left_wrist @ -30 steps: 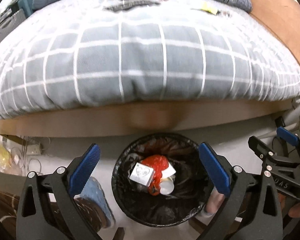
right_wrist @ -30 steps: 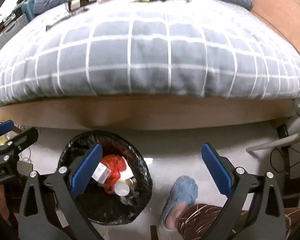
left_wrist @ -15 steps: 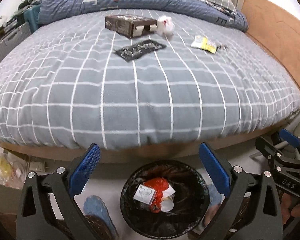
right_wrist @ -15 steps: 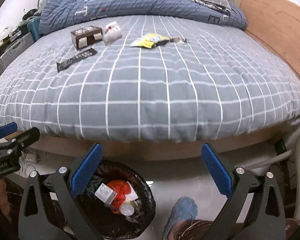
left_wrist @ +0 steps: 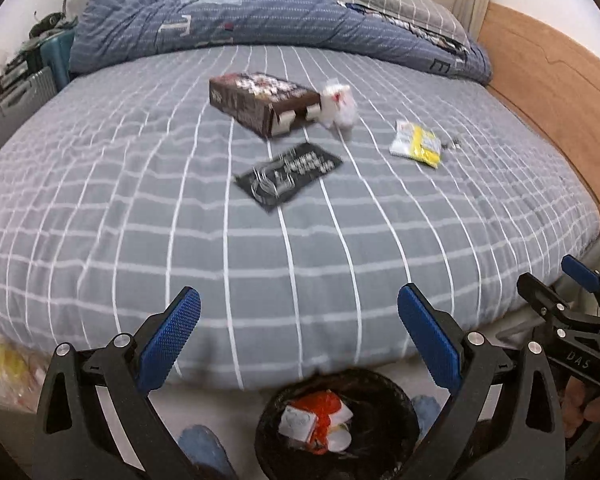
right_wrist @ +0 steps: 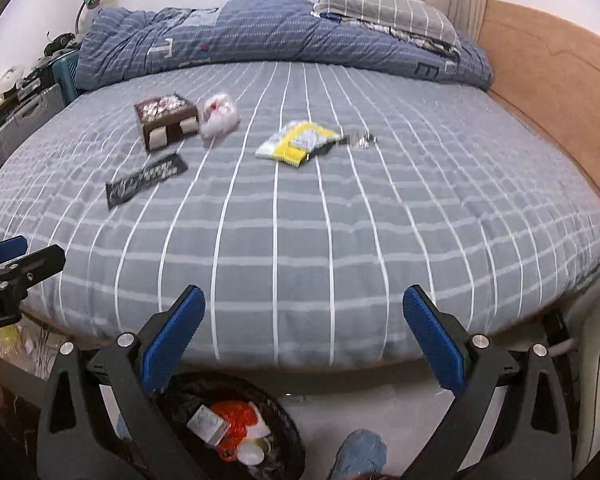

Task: Collect trash
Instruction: 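Move both open tools back over the bed toward the remaining trash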

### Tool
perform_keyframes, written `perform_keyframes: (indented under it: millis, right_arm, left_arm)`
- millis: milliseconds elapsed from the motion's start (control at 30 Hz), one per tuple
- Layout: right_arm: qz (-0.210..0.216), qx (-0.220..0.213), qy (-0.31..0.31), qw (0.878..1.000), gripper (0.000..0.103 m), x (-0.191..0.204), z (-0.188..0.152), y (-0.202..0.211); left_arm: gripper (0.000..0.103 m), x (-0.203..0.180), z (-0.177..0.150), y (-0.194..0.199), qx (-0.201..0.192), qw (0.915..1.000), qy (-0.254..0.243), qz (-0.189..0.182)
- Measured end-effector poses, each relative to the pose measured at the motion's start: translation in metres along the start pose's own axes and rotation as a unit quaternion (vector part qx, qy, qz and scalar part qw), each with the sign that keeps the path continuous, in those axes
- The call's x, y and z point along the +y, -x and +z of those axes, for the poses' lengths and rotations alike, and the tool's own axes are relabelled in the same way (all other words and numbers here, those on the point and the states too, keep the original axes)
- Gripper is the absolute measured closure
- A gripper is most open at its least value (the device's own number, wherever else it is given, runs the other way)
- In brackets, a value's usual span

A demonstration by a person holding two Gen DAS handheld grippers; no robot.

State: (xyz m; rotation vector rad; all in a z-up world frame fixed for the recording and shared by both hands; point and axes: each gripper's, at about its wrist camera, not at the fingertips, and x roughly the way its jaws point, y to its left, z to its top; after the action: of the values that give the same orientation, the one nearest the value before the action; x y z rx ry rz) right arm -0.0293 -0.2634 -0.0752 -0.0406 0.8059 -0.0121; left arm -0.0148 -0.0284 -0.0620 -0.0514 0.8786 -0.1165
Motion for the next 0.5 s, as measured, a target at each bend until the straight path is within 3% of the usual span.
perform_keyframes:
  millis: [233, 500]
  right_arm:
    - [-0.001, -0.015, 0.005, 1.0, 0.008, 0.002, 0.045, -0.021]
    - [-0.012, -0.018, 0.02, 1.0, 0.008, 0.002, 0.088, -0.062]
  left_arm:
    - [0.006, 0.007, 0.042, -0.021, -0.003, 0.9999, -0.014, 0.008]
    - [0.007, 0.016, 0.077, -0.07, 0.02, 0.9989, -0.041, 0.013]
